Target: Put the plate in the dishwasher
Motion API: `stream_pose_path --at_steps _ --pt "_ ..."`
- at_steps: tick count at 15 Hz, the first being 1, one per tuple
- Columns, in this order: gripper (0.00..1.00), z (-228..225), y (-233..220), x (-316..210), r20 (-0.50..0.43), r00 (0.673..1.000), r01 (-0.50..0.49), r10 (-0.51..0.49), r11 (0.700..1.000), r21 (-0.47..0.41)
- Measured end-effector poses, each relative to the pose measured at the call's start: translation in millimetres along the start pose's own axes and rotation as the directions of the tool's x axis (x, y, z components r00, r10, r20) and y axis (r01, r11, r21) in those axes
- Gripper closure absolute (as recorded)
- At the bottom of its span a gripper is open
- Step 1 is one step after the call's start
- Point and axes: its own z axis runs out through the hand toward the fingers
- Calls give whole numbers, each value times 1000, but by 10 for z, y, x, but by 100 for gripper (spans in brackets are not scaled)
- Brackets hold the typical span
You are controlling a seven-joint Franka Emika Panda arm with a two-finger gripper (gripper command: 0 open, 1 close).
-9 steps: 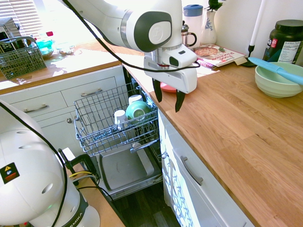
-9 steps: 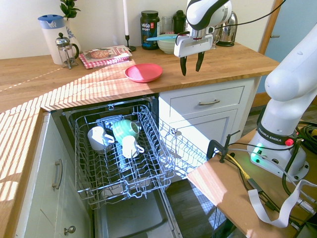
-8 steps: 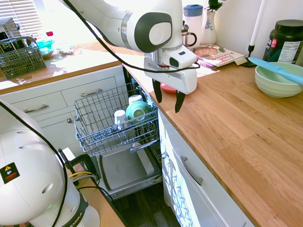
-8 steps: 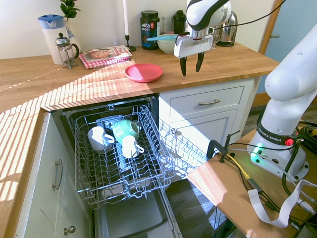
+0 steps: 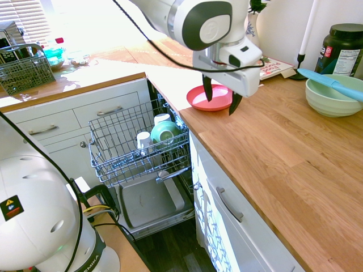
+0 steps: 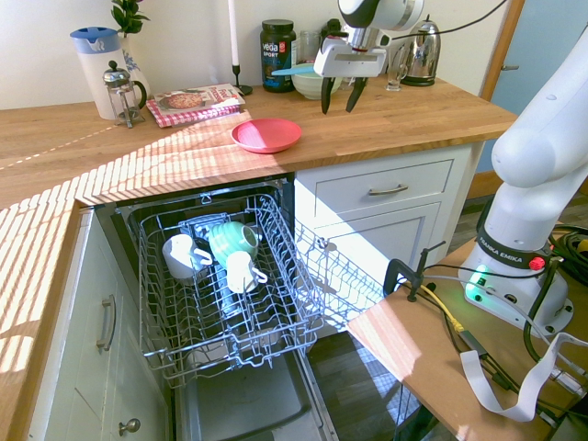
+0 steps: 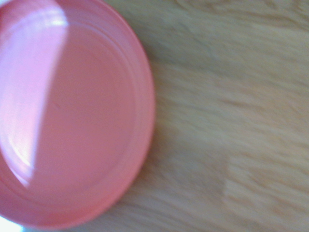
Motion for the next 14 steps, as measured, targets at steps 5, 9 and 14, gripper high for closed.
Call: stream_pose_path --at_steps 5,9,14 --pt "0 563 -476 239 124 991 50 -50 999 0" --pt "100 738 -708 212 183 979 88 -87 996 4" --pt "100 975 -782 202 213 973 99 -94 995 -15"
